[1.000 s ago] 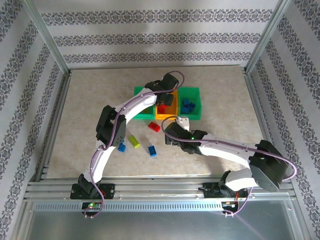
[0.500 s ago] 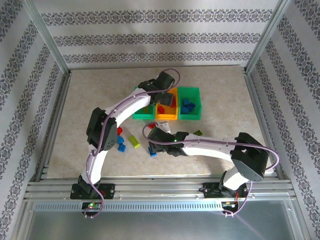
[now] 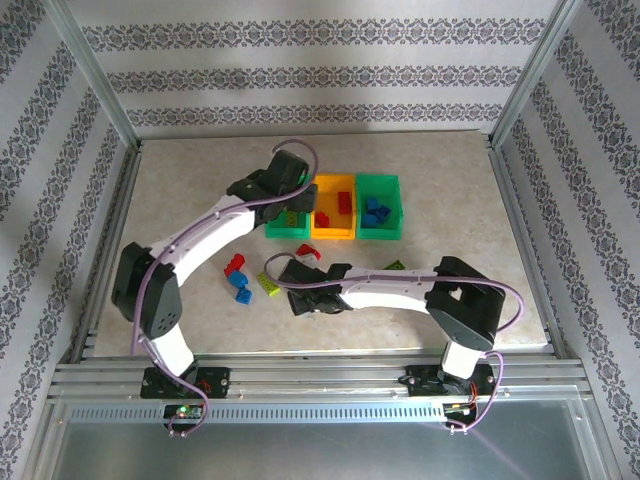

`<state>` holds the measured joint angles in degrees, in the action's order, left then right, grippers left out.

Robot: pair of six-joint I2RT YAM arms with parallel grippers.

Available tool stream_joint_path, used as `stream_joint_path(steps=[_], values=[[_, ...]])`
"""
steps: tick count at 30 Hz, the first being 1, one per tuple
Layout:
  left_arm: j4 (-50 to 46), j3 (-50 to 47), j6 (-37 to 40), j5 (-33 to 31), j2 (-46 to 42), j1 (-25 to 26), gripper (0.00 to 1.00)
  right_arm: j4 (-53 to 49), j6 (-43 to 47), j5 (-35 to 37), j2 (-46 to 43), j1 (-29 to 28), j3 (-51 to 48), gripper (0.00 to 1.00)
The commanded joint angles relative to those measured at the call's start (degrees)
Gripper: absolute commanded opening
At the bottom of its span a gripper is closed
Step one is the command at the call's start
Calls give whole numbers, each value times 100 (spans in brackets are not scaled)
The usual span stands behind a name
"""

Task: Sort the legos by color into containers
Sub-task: Pick up the lego from the bottom-center of the table.

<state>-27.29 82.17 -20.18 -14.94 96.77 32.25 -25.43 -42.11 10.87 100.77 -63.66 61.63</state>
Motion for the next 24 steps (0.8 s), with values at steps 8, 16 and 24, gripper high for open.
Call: stream_joint_path(steps=[8,16,24], values=[[1164,-1756,-513,-583,-1526,-420,100,-381,3,-184,525,-78,402,54],[1137,-2494,-614,-865,-2134,-629,100,-517,-110,-149,868,-57,565,44],[1059,-2868,-755,-864,-2460,-707,100,-698,-148,114,589,48,443,27]])
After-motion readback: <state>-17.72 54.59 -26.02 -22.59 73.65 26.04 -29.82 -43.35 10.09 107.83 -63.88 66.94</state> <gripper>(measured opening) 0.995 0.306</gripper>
